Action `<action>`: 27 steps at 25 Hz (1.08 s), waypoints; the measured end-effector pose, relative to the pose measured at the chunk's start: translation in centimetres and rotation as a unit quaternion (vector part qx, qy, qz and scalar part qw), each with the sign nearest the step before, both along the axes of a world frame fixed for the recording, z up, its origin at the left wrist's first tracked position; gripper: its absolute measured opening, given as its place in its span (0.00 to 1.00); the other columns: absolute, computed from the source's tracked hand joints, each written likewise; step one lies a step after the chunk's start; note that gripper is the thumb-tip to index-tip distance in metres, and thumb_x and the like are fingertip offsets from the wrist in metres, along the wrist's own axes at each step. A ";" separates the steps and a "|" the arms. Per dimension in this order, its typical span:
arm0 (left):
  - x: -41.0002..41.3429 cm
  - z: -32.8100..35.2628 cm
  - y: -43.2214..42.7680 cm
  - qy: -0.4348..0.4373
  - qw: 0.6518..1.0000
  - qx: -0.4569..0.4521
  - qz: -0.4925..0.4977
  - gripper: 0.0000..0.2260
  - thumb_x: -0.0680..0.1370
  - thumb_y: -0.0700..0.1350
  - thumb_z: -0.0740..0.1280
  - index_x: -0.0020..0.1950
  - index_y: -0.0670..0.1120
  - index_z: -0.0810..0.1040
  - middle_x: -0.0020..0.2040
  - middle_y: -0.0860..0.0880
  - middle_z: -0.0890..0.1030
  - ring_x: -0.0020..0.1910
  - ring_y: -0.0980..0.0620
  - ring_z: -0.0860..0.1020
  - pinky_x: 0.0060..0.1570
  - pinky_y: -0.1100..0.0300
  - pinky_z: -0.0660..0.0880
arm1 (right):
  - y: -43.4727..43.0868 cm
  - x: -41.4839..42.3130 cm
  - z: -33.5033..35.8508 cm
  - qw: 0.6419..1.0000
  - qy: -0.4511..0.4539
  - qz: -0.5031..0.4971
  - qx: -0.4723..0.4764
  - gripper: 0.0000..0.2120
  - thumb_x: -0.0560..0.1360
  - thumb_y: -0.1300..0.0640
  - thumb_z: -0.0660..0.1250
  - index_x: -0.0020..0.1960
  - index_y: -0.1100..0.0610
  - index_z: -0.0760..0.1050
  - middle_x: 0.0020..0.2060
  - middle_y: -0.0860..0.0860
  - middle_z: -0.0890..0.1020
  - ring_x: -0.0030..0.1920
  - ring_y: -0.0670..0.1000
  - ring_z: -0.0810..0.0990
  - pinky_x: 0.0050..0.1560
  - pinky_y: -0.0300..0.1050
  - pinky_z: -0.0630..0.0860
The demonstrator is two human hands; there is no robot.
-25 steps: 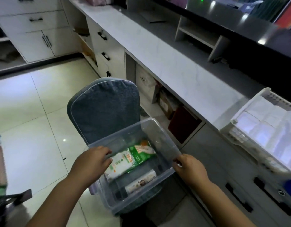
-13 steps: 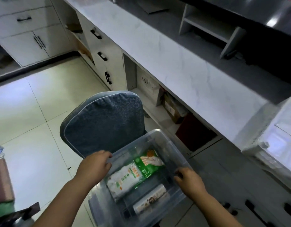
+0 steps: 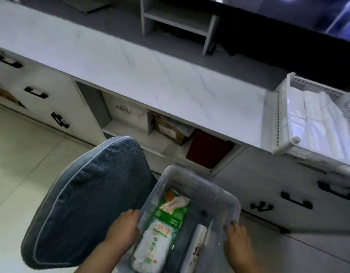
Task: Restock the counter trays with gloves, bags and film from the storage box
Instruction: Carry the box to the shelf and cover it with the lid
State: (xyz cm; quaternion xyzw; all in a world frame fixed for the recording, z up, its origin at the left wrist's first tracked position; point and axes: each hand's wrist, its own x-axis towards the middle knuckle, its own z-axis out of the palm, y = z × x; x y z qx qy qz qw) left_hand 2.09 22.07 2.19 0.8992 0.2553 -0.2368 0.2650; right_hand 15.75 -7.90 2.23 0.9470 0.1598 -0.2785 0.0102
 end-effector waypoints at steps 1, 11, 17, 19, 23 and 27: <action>0.4 -0.5 0.5 0.007 1.000 -0.013 -0.011 0.12 0.75 0.49 0.60 0.58 0.51 0.71 0.58 0.49 0.75 0.55 0.51 0.73 0.52 0.57 0.74 | 0.4 -1.0 -0.2 0.999 0.013 -0.024 -0.017 0.24 0.77 0.58 0.58 0.72 0.49 0.59 0.74 0.53 0.57 0.71 0.54 0.60 0.69 0.48 0.62; 2.7 -2.8 0.7 0.050 0.996 -0.066 -0.027 0.15 0.74 0.51 0.61 0.59 0.48 0.71 0.60 0.46 0.75 0.56 0.49 0.76 0.54 0.57 0.74 | 0.8 -7.5 -2.6 0.934 0.090 -0.325 0.116 0.26 0.80 0.61 0.52 0.75 0.51 0.48 0.68 0.61 0.61 0.67 0.58 0.67 0.68 0.42 0.65; 4.0 -0.8 -3.4 0.028 0.997 -0.001 -0.065 0.04 0.75 0.47 0.61 0.49 0.49 0.70 0.51 0.49 0.77 0.47 0.51 0.77 0.46 0.57 0.76 | -4.5 -8.8 -1.7 0.913 0.047 -0.381 0.142 0.38 0.73 0.72 0.58 0.75 0.47 0.48 0.54 0.55 0.68 0.40 0.49 0.74 0.39 0.35 0.70; 4.5 0.2 -6.2 0.007 0.996 0.003 -0.087 0.07 0.74 0.47 0.62 0.51 0.49 0.72 0.52 0.49 0.78 0.49 0.50 0.78 0.47 0.56 0.76 | -7.4 -9.7 -0.8 0.905 0.031 -0.399 0.145 0.40 0.71 0.71 0.59 0.75 0.45 0.47 0.50 0.53 0.68 0.38 0.49 0.74 0.36 0.36 0.69; 5.6 2.9 -13.1 -0.019 0.989 0.005 -0.149 0.04 0.74 0.47 0.62 0.46 0.49 0.68 0.52 0.47 0.79 0.49 0.47 0.78 0.43 0.58 0.73 | -14.3 -11.8 0.9 0.883 -0.012 -0.439 0.164 0.41 0.69 0.70 0.61 0.75 0.46 0.50 0.54 0.57 0.70 0.39 0.55 0.74 0.40 0.42 0.70; 5.5 6.1 -22.5 -0.057 0.979 0.031 -0.191 0.06 0.73 0.47 0.63 0.42 0.49 0.66 0.50 0.46 0.78 0.48 0.46 0.77 0.38 0.58 0.67 | -23.6 -14.1 2.4 0.840 -0.049 -0.492 0.225 0.40 0.68 0.71 0.62 0.75 0.50 0.53 0.60 0.59 0.71 0.51 0.58 0.77 0.45 0.42 0.71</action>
